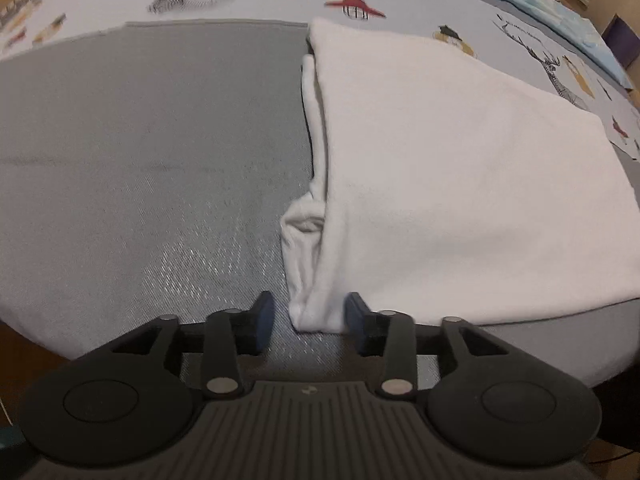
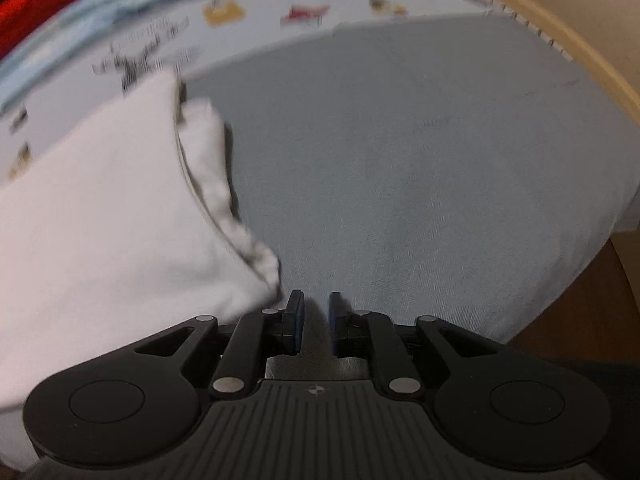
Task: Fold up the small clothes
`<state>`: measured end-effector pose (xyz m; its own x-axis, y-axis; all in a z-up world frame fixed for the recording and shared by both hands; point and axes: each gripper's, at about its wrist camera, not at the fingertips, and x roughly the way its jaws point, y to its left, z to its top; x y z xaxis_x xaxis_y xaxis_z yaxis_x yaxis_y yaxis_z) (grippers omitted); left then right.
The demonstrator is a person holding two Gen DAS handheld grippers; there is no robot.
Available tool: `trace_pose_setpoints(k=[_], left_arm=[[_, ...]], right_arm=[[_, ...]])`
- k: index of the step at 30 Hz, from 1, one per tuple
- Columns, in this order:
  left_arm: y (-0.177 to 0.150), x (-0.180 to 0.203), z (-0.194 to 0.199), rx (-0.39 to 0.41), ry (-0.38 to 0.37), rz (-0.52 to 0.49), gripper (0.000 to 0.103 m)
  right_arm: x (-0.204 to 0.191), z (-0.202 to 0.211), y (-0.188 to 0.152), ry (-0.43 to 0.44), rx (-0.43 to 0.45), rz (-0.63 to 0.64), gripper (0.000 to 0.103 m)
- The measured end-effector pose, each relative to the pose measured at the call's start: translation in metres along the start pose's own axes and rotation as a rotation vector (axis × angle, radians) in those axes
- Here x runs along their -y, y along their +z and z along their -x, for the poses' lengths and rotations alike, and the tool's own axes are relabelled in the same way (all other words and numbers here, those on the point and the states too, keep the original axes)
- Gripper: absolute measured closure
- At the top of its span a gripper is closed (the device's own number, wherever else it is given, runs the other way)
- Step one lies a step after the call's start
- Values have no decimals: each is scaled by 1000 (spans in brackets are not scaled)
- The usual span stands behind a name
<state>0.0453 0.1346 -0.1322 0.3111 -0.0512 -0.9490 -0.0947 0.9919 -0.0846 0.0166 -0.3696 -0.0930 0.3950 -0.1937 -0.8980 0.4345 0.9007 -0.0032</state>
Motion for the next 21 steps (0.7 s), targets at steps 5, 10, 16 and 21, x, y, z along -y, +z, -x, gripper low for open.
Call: trace_pose_setpoints(k=[5,10,16,21], left_arm=[[6,7,18,95,3,-12,36],[11,6,23,119,-27,28,34],[23,4,22,136,-71,87,33],[30,16,25,154,-23,6,33]], right_arm=[[-12,47,11,76,210,59,50],[-20,97,21,203,371,155,45],[-22,144,39,352,499,199,43],[-17,145,64,334,549,209,43]])
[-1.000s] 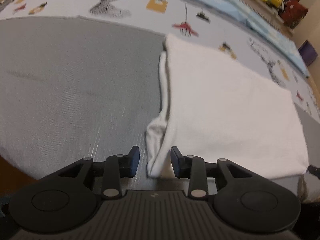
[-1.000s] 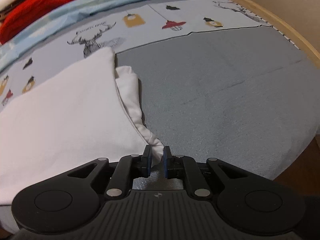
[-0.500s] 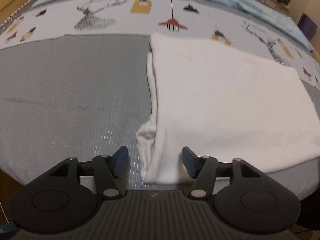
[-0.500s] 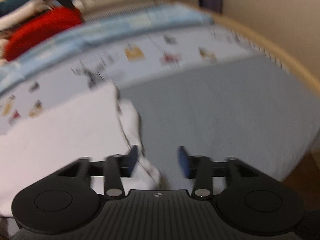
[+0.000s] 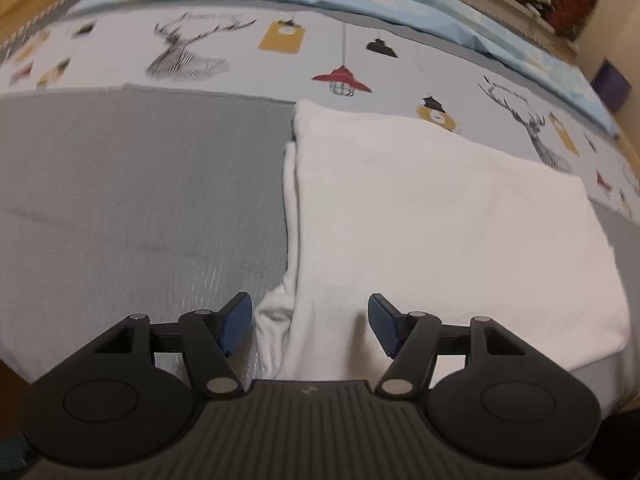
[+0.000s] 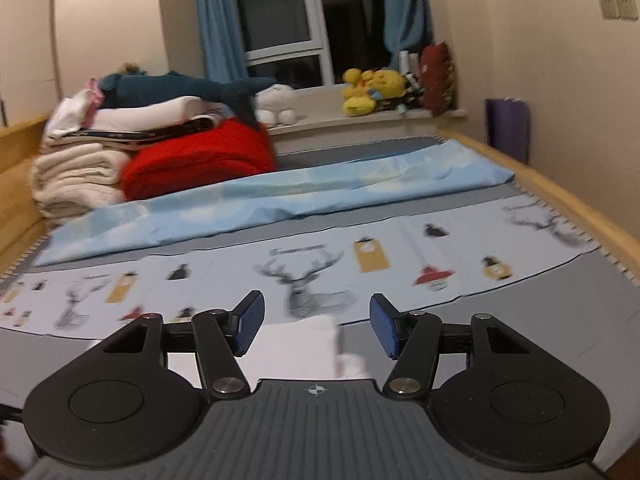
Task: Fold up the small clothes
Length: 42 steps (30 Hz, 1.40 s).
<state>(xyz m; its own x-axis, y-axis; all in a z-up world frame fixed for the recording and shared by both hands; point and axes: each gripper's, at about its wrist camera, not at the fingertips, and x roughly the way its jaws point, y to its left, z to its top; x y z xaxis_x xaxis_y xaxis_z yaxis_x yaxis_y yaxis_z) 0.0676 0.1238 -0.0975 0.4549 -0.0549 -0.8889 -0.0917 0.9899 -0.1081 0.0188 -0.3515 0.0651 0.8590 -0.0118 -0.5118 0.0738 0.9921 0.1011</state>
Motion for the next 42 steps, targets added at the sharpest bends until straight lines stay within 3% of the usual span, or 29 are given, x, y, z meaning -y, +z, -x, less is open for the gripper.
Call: trace_pose_setpoints(k=[1,4,6,8,10,12,14,15,17,22,28,30,31,32,36,42], left_arm=[[3,6,0,9,31,-60,33],[27,34,5,52,156,-362,31],[40,41,8,66,151,-494,23],[48,39,5,71,102,-546,21],[51,29,-8,51,64,-486,21],[52,13,-29,-17,1,-340,22],[58,3,-49,-127,-57,-215,33],[63,-1,-51,-114,-95,-176,33],[69,-9,-56,-116,-162,-132,33],[66,-28,-90,-270,-170,-74,33],[69,-29,-95,-266,-241,-61,34],[70,-29,-94,-258,-251,-58,49],[71,-32,-95,-260,-268,-47,69],[71,-34,-95,-268,-291,-24,80],[67,-31,-83,-249,-302,-54,86],[68,-55,-66,-203,-342,42,88]], right_arm=[[1,-2,1,-22,1,14,43],[6,-13,-5,-42,-15,59,43],[6,-16,-8,-49,-21,42,43],[1,-16,-10,-24,0,50,43],[-5,-19,-14,-11,-12,81,43],[-8,-20,-17,0,-18,105,43],[-6,-22,-17,-4,-26,109,43],[-4,-22,-16,-7,-31,97,43],[2,-24,-14,-22,-37,65,43],[17,-24,-14,-51,-41,-17,43],[16,-26,-18,-60,-50,-12,43],[15,-27,-18,-61,-54,-3,43],[14,-27,-18,-62,-56,0,43],[13,-27,-18,-63,-58,2,43],[8,-30,-17,-65,-63,5,43],[-2,-37,-17,-51,-67,13,43]])
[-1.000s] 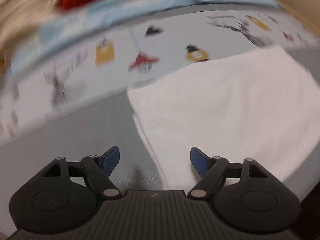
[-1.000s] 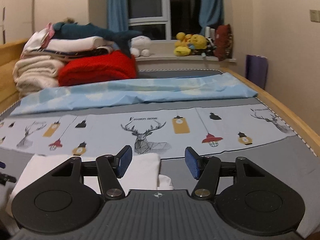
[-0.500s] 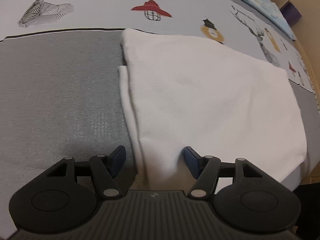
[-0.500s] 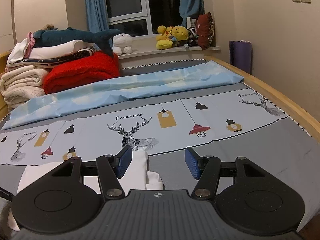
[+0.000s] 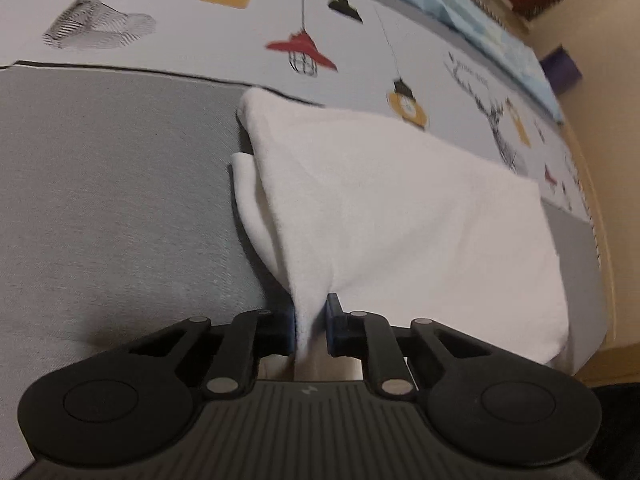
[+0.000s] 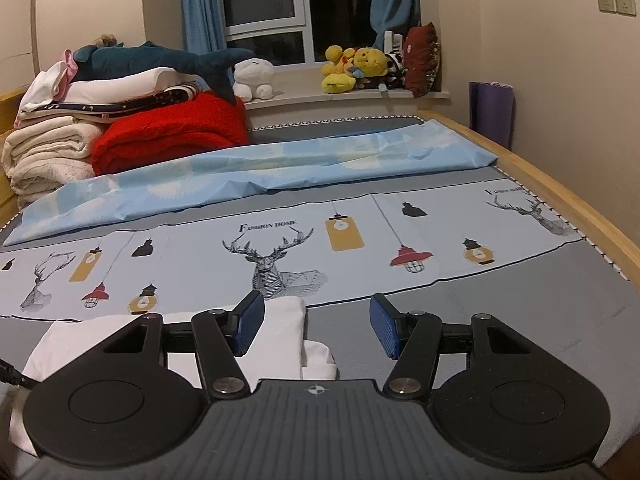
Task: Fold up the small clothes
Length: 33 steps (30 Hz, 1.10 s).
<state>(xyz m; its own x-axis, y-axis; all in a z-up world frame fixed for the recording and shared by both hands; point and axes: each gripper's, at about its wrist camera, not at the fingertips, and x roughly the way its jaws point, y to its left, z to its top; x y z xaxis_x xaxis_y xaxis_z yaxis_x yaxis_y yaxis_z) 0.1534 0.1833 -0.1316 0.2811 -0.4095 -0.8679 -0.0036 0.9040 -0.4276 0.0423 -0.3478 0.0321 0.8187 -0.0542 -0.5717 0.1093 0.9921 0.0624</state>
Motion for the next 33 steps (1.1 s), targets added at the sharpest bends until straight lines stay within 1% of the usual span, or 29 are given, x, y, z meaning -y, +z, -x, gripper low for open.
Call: trace_pose_setpoints(k=[3,6,8,9,10,13,16,20,24,26,29,33], left_arm=[[-4,-10,10,5,13,27,88],[-7,-20,11,-27,7,68,84],[-7,-27,10,-30,12,103,83],[-7,-31,10,-35,10,116,80],[-8,-33,9,-45,8,129,73],[-9,-36,5,-71,22,129,65],[-5,-32,-3,-77,20,132,61],[-3,-26,-8,-79,34,107,59],[-3,-17,-11,-75,50,66,62],[-3,-16,-11,-74,48,60,79],[-3,-7,-12,-65,66,44,83],[-4,6,-8,-45,91,-8,86]], right_arm=[[-6,-4,2,12,-1,6,43],[-7,-11,6,19,-11,9,43],[-5,-18,10,11,-14,25,43],[-4,-21,12,1,-13,37,43],[-1,-24,14,-12,-11,44,43],[10,-30,16,-41,-15,9,43],[18,-33,14,-41,-20,-45,43],[17,-36,12,-23,-21,-29,43],[19,-42,12,-18,-27,-43,43],[20,-45,12,-21,-30,-45,43],[19,-50,11,-25,-36,-44,43],[18,-56,10,-23,-48,-37,43]])
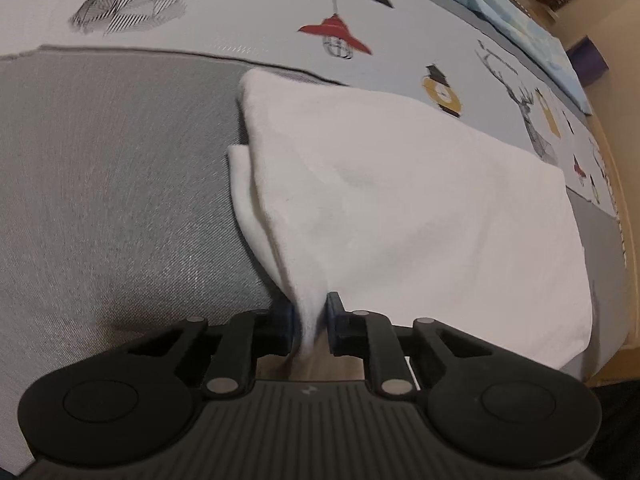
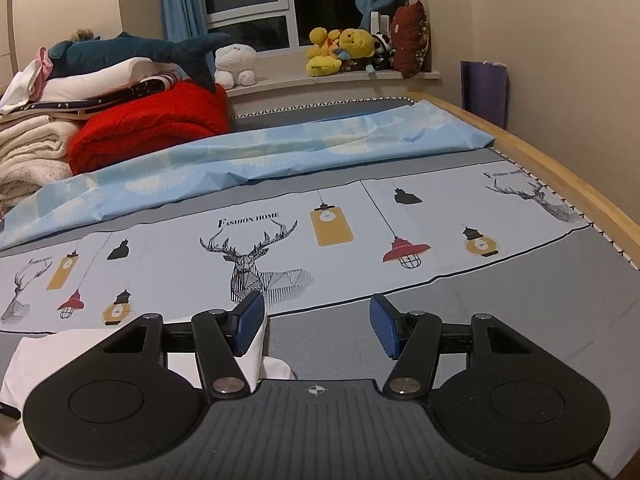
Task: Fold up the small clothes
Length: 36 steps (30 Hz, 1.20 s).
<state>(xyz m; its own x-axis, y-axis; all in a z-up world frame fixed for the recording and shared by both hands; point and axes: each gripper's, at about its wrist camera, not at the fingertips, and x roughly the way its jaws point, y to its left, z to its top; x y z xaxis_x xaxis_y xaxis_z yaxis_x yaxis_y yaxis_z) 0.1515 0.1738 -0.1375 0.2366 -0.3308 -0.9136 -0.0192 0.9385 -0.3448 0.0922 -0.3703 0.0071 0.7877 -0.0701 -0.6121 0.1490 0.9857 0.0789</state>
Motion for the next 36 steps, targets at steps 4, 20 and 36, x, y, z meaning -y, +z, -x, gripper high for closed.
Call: trace_pose_setpoints(k=[4,20,36], left_arm=[[0,12,14,43,-27,-23,89],[3,243,31,149,-435,-229,91],[15,263,15,240,-274,-171,70]], right_arm=[[0,-4,0,6,-8,-8,43],[14,5,-2,23,-1,-63,43],[19,-3,-2,26,-20,-65,43]])
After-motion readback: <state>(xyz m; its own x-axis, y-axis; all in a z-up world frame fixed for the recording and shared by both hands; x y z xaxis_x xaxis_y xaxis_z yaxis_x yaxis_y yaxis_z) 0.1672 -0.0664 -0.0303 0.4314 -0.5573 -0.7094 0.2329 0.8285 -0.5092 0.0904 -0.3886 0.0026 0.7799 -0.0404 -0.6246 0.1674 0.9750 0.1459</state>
